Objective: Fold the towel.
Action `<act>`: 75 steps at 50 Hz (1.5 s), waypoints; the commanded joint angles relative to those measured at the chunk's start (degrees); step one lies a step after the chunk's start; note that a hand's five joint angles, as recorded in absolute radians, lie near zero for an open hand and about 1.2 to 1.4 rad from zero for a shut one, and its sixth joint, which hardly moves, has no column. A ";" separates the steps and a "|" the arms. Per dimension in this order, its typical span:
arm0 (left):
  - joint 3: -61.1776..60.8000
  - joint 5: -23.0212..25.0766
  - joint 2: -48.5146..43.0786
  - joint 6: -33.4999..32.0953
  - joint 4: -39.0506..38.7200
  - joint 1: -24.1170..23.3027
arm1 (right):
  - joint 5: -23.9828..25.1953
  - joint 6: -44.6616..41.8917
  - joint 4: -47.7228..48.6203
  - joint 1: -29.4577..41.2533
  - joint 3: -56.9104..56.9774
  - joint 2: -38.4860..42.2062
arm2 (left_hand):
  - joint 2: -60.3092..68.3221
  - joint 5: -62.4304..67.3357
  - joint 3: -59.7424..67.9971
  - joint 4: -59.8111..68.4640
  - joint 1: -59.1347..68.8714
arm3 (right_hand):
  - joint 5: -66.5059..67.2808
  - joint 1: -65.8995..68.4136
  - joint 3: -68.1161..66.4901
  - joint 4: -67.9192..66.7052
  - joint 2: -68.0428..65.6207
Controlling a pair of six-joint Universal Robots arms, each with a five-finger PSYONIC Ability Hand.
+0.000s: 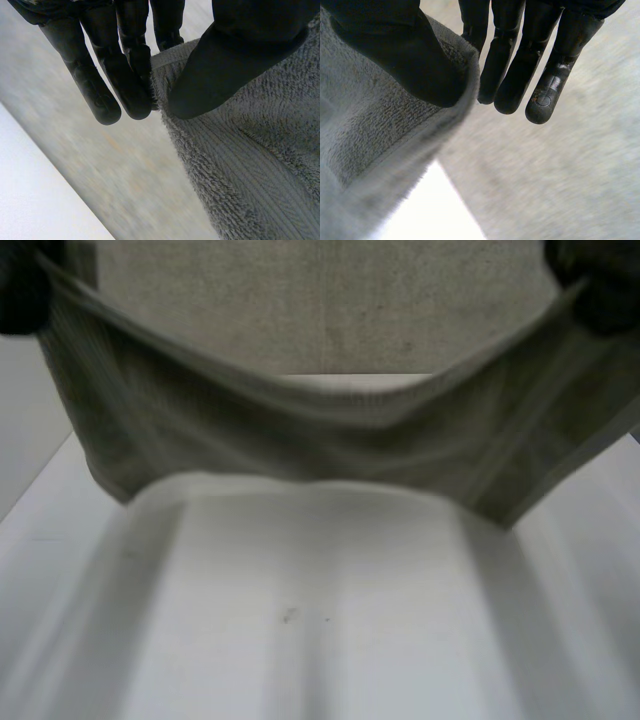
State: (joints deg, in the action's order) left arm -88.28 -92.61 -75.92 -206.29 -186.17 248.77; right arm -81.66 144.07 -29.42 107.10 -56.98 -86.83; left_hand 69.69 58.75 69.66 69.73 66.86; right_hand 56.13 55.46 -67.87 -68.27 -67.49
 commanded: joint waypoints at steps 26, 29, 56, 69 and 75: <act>45.30 1.12 -41.87 1.58 -23.13 0.75 | -12.65 -8.72 50.52 3.64 21.65 29.88 | 10.31 11.25 10.34 10.27 13.14 | 13.87 24.54 -12.13 -11.73 -12.51; 43.20 0.58 -40.10 3.69 -26.96 1.27 | -11.68 -8.37 51.04 4.08 17.08 27.24 | 10.31 11.25 10.34 10.27 13.14 | 13.87 24.54 -12.13 -11.73 -12.51; -7.79 12.36 -46.16 -2.63 -26.87 7.87 | -0.34 -7.05 37.77 3.64 -19.74 35.15 | 10.31 11.25 10.34 10.27 13.14 | 13.87 24.54 -12.13 -11.73 -12.51; -22.90 13.85 -15.17 -16.08 6.65 13.58 | -0.08 -17.56 -3.49 0.39 -27.99 16.28 | 10.31 11.25 10.34 10.27 13.14 | 13.87 24.54 -12.13 -11.73 -12.51; -22.47 19.29 -8.99 -16.43 17.25 14.55 | 0.10 -23.57 -3.82 0.21 -29.68 9.06 | 10.31 11.25 10.34 10.27 13.14 | 13.87 24.54 -12.13 -11.73 -12.51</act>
State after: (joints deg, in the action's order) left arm -111.18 -77.98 -90.79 -222.78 -178.32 262.56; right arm -81.76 126.56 -31.41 107.50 -84.70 -71.21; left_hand 69.73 58.78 69.71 69.74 67.32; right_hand 56.40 55.46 -67.88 -68.51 -67.72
